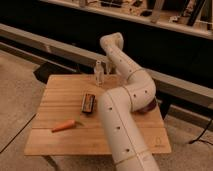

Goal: Place the ceramic cup in the ceramic bowl

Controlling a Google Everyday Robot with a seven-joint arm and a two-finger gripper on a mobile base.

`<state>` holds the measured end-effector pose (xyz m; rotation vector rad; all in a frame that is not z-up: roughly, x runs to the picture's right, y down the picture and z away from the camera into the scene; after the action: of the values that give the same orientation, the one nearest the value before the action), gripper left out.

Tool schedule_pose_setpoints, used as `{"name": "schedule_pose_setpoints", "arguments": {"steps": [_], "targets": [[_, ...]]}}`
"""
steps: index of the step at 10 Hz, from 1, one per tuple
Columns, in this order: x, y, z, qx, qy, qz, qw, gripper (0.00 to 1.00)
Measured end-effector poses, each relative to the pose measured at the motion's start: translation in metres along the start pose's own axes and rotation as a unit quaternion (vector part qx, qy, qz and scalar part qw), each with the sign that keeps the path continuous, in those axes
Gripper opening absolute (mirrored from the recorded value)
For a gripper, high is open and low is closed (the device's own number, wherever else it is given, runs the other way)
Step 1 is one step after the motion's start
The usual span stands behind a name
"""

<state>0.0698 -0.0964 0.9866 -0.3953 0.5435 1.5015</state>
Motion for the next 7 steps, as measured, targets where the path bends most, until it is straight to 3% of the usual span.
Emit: {"name": "schedule_pose_setpoints", "arguments": {"steps": [4,5,7], "targets": [[0.011,0.002,0.002,0.001,0.021,0.000,0.9998,0.08],[0.014,0.002,0.001,0.003,0.027,0.000,0.9996,0.01],[0.022,0.002,-0.002,0.009,0.042,-0.005,0.9990,0.00]]}}
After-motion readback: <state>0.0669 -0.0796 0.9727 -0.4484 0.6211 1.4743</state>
